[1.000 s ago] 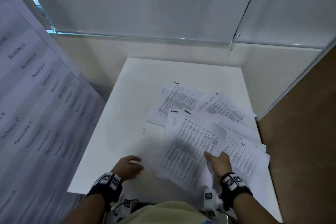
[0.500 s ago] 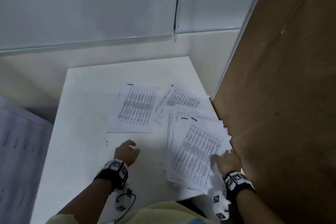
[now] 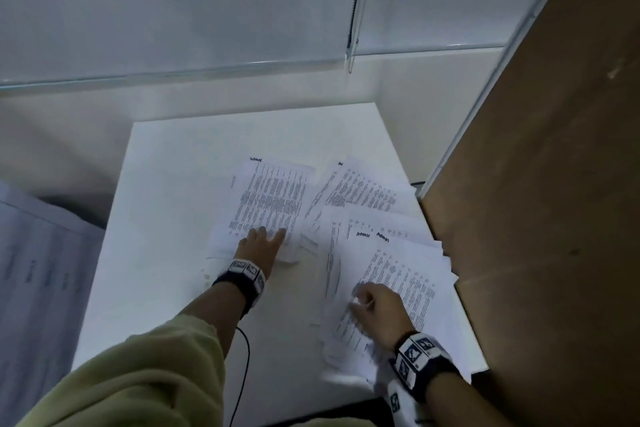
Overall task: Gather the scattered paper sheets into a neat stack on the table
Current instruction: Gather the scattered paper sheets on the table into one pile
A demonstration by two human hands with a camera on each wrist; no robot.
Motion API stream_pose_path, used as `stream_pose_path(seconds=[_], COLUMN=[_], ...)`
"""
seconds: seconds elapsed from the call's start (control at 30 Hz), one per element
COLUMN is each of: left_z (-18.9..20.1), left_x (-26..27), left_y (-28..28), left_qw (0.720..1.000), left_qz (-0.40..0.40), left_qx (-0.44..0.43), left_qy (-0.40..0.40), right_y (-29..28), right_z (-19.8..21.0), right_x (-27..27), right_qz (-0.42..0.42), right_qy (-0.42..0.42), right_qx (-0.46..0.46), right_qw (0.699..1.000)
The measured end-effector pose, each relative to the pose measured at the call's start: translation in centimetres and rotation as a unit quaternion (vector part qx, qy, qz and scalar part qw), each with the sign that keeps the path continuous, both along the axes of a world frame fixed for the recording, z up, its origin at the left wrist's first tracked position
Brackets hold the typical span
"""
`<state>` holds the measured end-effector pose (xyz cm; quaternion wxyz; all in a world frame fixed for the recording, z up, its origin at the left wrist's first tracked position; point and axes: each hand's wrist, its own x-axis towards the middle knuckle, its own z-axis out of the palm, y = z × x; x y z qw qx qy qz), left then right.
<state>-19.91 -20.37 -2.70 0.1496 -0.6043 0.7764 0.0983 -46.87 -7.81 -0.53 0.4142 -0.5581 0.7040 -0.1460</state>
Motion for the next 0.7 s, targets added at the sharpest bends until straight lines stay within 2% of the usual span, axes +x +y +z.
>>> stream_pose_path(seconds=[0.1, 0.2, 0.33, 0.4, 0.53, 0.63, 0.7], left_z=[-0.6, -0.5, 0.3, 0.5, -0.7, -1.2, -0.7], left_x=[-0.4, -0.4, -0.5, -0.6, 0.4, 1.3, 1.9], left_y=[-0.7, -1.4, -1.0, 0.4, 5.8, 10.9, 14.0], left_qw=[1.000, 0.999, 0.999, 0.999, 0.977, 0.964, 0.958], left_qz=[0.023, 0.018, 0.025, 0.044, 0.081, 0.036, 0.007], left_qx=[-0.009, -0.039, -0.019, -0.017, -0.026, 0.009, 0.042], left_qy=[0.019, -0.015, -0.029, 0.017, 0.195, 0.264, 0.285], right_y=[0.4, 1.4, 2.0, 1.7, 0.0, -1.5, -2.1], right_z=[-0.1, -0.7, -1.5, -1.1, 0.8, 0.7, 0.5], right_x=[-0.3, -1.5, -2.7, -2.4, -0.3, 1.9, 3.9], right_qz=[0.008, 0.005, -0.025, -0.050, -0.111, -0.173, -0.163], right_qy=[-0.015, -0.027, -0.032, -0.059, -0.178, -0.289, -0.282], right_qx=[-0.003, 0.005, 0.024, 0.048, 0.119, 0.191, 0.234], right_qw=[1.000, 1.000, 0.999, 0.996, 0.970, 0.922, 0.916])
